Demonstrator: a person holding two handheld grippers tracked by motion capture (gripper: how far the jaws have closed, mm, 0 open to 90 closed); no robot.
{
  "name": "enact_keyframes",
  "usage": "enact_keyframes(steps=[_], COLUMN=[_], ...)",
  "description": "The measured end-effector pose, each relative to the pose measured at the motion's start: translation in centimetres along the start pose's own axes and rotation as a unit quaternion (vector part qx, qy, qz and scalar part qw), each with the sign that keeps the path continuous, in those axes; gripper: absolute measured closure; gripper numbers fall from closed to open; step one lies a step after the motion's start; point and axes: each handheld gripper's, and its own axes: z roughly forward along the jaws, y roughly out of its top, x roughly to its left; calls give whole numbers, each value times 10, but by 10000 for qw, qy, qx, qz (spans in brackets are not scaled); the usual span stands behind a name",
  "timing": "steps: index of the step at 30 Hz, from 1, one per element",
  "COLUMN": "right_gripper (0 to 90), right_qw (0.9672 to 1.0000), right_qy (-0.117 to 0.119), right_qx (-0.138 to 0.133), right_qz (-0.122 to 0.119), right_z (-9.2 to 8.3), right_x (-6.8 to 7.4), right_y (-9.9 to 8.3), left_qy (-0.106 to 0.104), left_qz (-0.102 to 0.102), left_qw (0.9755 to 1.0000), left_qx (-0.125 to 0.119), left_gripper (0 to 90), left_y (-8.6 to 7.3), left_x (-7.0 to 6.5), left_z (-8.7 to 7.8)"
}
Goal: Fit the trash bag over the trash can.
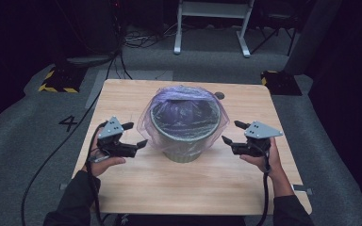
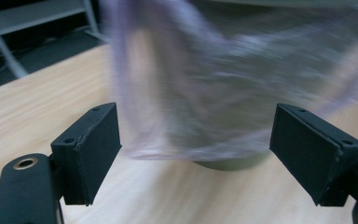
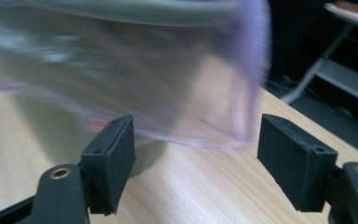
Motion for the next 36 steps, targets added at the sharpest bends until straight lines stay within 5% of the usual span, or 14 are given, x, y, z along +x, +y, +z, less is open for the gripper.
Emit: enact_keyframes(steps=[2, 7, 10, 14, 16, 20, 30, 36], right_gripper=[242, 242, 408, 713, 824, 900, 900, 900], right_qw=[9997, 9981, 9970, 9962, 9960, 9966, 9945, 9947], right_qy=[154, 53, -166, -82, -21, 148, 583, 621], right_qx=[28, 157, 168, 260, 261, 215, 483, 562], right_qz=[-193, -595, -743, -833, -851, -777, -723, -588], right_z=[4, 16, 21, 28, 29, 29, 35, 43], right_x=[10, 26, 27, 23, 23, 24, 31, 30], right_y=[3, 9, 12, 11, 9, 6, -11, -20], left_qy=[-136, -187, -150, -199, -153, -189, -295, -290], left_qz=[62, 182, 258, 316, 402, 425, 555, 576], left_qw=[9999, 9995, 9993, 9988, 9985, 9983, 9949, 9932], left_qx=[49, 198, 236, 311, 332, 354, 792, 965], left_gripper=[156, 157, 211, 462, 666, 882, 896, 895], left_y=[2, 8, 8, 10, 10, 8, -9, -17], left_x=[-10, -22, -20, -15, -13, -10, -12, -9], left_z=[9, 30, 36, 41, 42, 43, 54, 57])
